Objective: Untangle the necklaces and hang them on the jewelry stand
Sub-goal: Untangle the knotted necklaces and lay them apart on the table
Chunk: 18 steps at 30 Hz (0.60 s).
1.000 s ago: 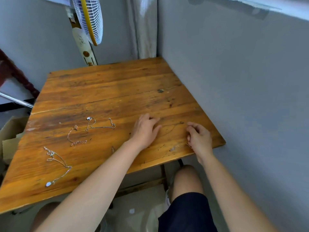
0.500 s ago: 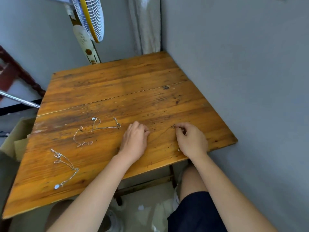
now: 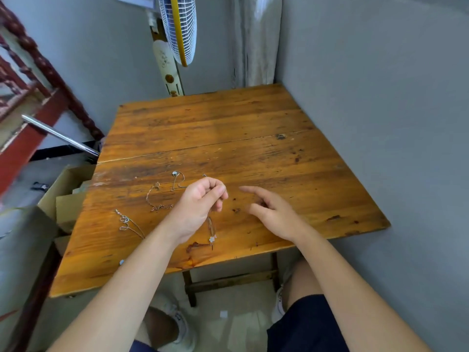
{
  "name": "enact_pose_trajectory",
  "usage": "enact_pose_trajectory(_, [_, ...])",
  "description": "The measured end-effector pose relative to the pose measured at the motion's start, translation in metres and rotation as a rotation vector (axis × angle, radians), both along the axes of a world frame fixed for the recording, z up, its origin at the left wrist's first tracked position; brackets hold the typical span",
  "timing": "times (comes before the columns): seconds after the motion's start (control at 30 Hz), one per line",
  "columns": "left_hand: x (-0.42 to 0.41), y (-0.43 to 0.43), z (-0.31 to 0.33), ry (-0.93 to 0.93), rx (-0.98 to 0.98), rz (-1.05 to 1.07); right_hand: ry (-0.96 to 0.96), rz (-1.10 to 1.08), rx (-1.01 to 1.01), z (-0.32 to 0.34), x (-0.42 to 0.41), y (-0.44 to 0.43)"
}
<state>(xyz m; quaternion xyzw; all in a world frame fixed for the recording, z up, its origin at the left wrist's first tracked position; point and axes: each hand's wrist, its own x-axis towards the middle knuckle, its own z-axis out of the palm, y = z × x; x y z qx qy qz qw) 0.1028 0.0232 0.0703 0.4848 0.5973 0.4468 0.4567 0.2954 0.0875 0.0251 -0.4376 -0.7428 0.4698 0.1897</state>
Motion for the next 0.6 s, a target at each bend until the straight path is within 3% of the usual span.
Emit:
enact_pose_trajectory(0.17, [-0.001,-0.006,0.01,-0.193,0.02,-0.015,-0.116,0.202,0.11,0.002,-0.013,0.001])
enact_pose_trajectory(0.27, [-0.005,-0.012,0.015,-0.267,0.007,0.01,-0.1,0.141,-0.017,0.011,-0.009,0.001])
enact_pose_trajectory(0.4, [-0.011,-0.021,0.019,-0.049,-0.059,0.03,0.243,0.085,-0.411,0.021,0.003,-0.005])
enact_pose_trajectory(0.47, [-0.011,-0.027,0.021,0.04,-0.085,0.009,0.365,0.071,-0.511,0.025,0.009,-0.009])
enact_pose_trajectory(0.6, [-0.014,-0.04,0.027,0.006,-0.155,0.017,0.539,0.021,-0.616,0.039,0.017,-0.018])
